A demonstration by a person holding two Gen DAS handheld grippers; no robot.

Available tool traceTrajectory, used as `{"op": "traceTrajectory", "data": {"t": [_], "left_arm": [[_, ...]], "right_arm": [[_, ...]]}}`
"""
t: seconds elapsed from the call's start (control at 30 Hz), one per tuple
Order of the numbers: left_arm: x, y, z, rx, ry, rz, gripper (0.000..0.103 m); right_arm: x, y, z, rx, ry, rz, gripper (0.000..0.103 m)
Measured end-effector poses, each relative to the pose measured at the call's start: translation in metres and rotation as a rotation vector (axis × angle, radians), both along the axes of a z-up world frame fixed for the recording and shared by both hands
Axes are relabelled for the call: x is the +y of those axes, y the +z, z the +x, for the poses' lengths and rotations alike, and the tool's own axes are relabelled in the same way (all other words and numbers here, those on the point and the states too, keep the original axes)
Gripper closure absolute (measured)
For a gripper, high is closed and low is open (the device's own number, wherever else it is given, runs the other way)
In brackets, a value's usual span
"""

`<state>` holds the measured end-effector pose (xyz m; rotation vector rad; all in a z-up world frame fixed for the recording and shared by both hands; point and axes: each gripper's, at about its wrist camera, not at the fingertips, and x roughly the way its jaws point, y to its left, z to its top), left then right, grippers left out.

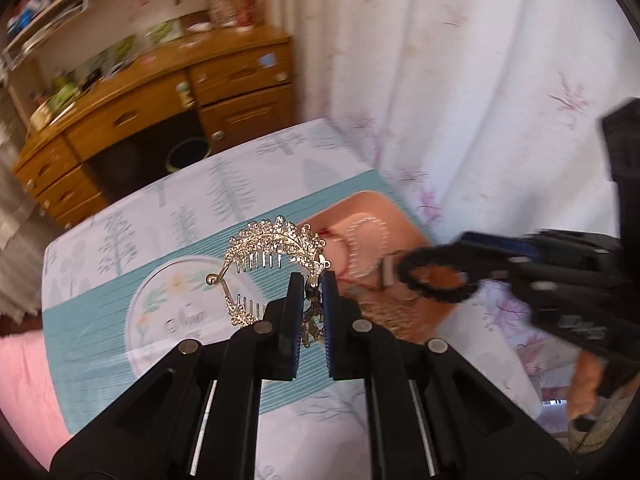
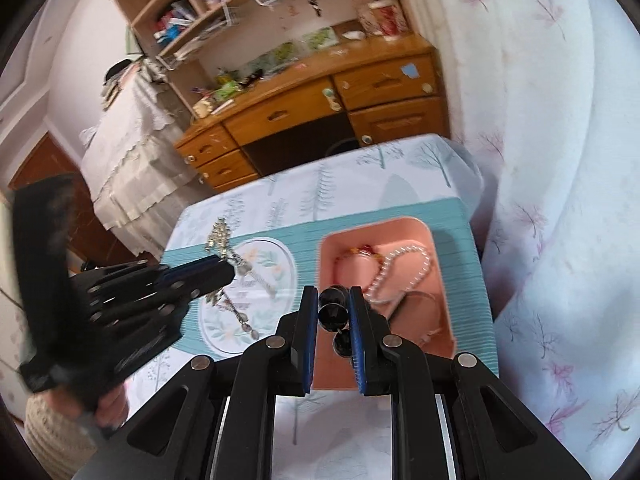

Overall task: Organize jewelry
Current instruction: 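Carry the hair clip and black bracelet into the pink box and release both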

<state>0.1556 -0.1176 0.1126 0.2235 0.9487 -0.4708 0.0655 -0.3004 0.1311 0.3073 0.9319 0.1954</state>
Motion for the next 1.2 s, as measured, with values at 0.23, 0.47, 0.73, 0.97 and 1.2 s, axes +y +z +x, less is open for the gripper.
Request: {"op": "traceTrajectory", "data": {"t": [0.23,0.47,0.73,0.97,1.2], "left_arm": [[-0.048,-0.005,0.0,-0.017,-0.046,0.015,0.096],[-0.071,-0.036,0.028,0.036,-0.02,0.014,0.096],[-0.077,-0.076,0.052,0.097,0.009,0.049,0.096],[-0.079,-0.098,0.063,0.107,0.028,0.088,0.096],[-0.079,-0.102,0.077,0.085,0.041,0.08,0.095]], "right_arm": [[-0.016,-0.049,0.018,0.106,0.001,0.067,0.088],[-0.019,-0.079,0.028,0.137,-0.019,0.009,0.084],[-0.035,-0.087,0.024,0.122,-0.067,0.002,0.081],[-0.037,-0.087,0.018,0.12,-0.065,0.011,0.081],[-0.031,-0.09,0.016,0.13,-0.058,0.018,0.081]]}}
